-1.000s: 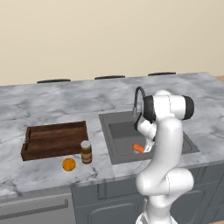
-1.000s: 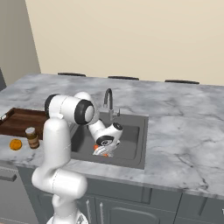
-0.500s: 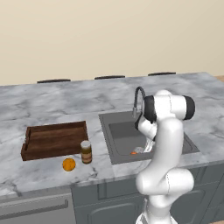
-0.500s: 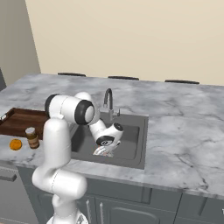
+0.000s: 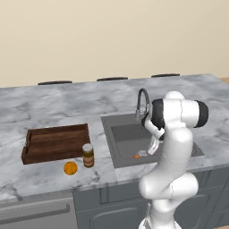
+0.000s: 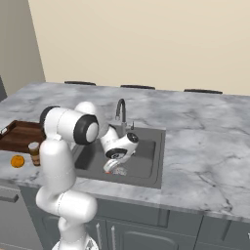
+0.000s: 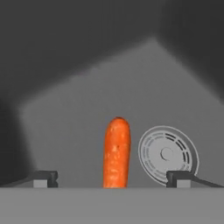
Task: Pick up all produce items and place them in the sink. Turn on the sink faucet to wash them. Then turn the sink off and put them in the tray.
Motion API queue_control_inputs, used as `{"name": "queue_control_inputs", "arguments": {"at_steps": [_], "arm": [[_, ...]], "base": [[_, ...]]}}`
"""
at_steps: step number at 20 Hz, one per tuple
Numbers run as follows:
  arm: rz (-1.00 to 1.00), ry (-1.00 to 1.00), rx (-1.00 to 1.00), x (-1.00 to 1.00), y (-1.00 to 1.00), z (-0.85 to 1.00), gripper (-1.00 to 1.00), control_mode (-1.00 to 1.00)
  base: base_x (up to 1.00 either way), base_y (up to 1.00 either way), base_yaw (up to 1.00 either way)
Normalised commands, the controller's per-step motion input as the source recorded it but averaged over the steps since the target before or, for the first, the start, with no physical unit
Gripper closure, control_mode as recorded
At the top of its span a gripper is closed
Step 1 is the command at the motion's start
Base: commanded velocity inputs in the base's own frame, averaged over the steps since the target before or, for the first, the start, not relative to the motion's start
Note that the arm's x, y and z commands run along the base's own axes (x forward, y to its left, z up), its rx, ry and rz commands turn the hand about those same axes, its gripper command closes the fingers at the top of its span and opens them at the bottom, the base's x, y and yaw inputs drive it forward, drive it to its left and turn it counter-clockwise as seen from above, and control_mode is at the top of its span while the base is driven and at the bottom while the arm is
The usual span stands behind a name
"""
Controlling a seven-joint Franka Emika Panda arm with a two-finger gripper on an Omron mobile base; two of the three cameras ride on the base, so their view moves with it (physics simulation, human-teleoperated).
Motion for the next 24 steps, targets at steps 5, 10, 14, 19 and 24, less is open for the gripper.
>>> {"name": "queue_control_inputs", "arguments": {"at_steps": [5,10,14,19,24], "arm": [[-0.01,-0.05,0.01,-0.23,0.0,0.6,-1.0,-1.0],[-0.02,-0.05,0.01,-0.31,0.0,0.63,-1.0,-1.0],[-0.06,-0.01,0.02,-0.4,0.0,0.55,-1.0,-1.0],[-0.12,0.01,0.04,-0.51,0.0,0.5,-1.0,-1.0],[-0.12,0.06,0.01,-0.45,0.12,0.44,-1.0,-1.0]], "base": [[0.0,0.0,0.0],[0.0,0.0,0.0],[0.0,0.0,0.0],[0.0,0.0,0.0],[0.0,0.0,0.0]]}}
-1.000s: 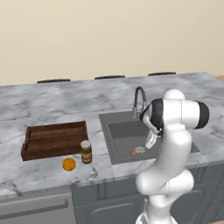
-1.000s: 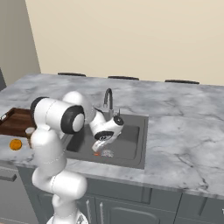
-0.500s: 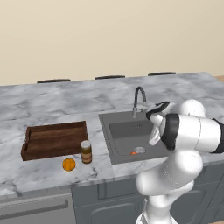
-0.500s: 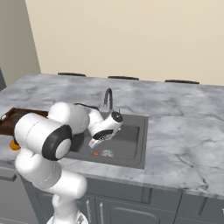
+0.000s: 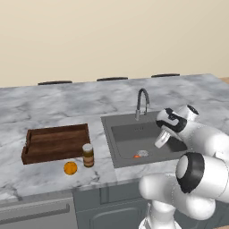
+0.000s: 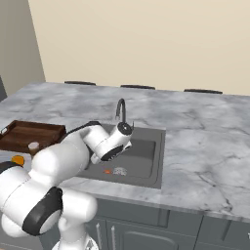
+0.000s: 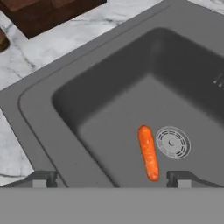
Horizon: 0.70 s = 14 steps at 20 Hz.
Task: Pick up all produce items and place them in the sink. Turn on the sink faucet to wash them. Then turn the sink off and put them in the tray.
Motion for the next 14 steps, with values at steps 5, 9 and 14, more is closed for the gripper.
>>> {"name": "queue_control_inputs", "arguments": {"at_steps": [5,9,14], "arm": [[-0.09,0.1,0.0,-0.39,0.21,0.46,-1.0,-1.0],[-0.07,0.13,0.0,-0.4,0.26,0.38,-1.0,-1.0],[-0.05,0.13,0.0,-0.35,0.33,0.32,-1.0,-1.0]], "base": [[0.0,0.0,0.0],[0.0,0.0,0.0],[0.0,0.0,0.0]]}}
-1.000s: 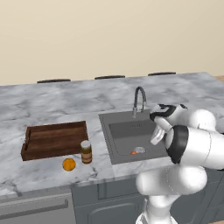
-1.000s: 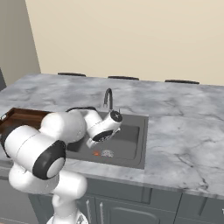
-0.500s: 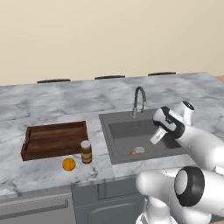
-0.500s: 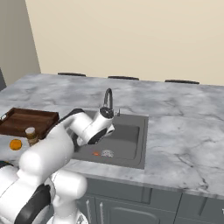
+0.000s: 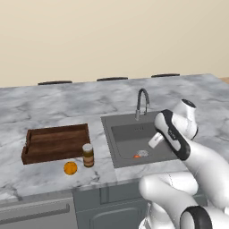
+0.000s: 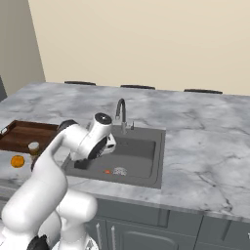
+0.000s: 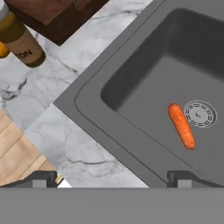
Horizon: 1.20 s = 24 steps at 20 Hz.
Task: Pick up all produce items and place them in the sink. Turn on the sink faucet to wash them. Then turn the sink off and put them in the tray.
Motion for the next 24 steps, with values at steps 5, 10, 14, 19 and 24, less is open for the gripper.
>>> {"name": "queue_control_inputs", "arguments": {"at_steps": [5,10,14,19,24], "arm": [[-0.07,0.07,0.0,-0.33,0.42,0.13,-1.0,-1.0],[-0.04,0.03,-0.04,-0.14,0.32,-0.04,-1.0,-1.0],[-0.01,-0.01,-0.04,-0.16,0.14,-0.03,-1.0,-1.0],[-0.08,0.0,-0.06,-0.33,0.47,0.0,-1.0,-1.0],[-0.13,0.0,-0.07,-0.24,0.69,0.0,-1.0,-1.0]], "base": [[0.0,0.0,0.0],[0.0,0.0,0.0],[0.0,0.0,0.0],[0.0,0.0,0.0],[0.0,0.0,0.0]]}}
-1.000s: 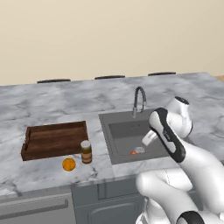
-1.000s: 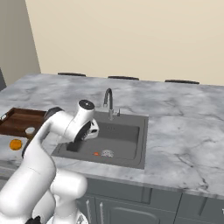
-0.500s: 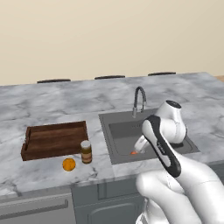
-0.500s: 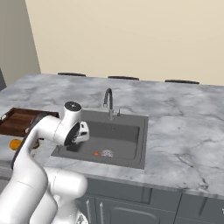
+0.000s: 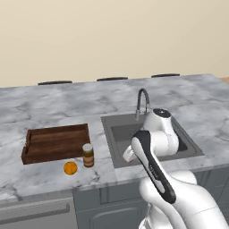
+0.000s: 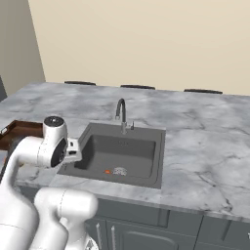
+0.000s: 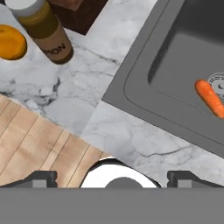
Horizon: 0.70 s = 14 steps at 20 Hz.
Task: Pick up all produce items and place them in the sink. Turn on the sink faucet to wash them. Then turn the sink off and put them in the tray.
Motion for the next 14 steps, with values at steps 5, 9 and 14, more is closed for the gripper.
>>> {"name": "queue_control_inputs", "arguments": {"at_steps": [5,9,14], "arm": [[-0.1,-0.01,-0.03,-0.24,0.5,0.0,-1.0,-1.0],[-0.08,0.0,-0.02,-0.16,0.46,0.0,-1.0,-1.0],[-0.06,0.0,-0.04,-0.08,0.54,0.0,-1.0,-1.0]], "base": [[0.0,0.0,0.0],[0.0,0.0,0.0],[0.0,0.0,0.0]]}}
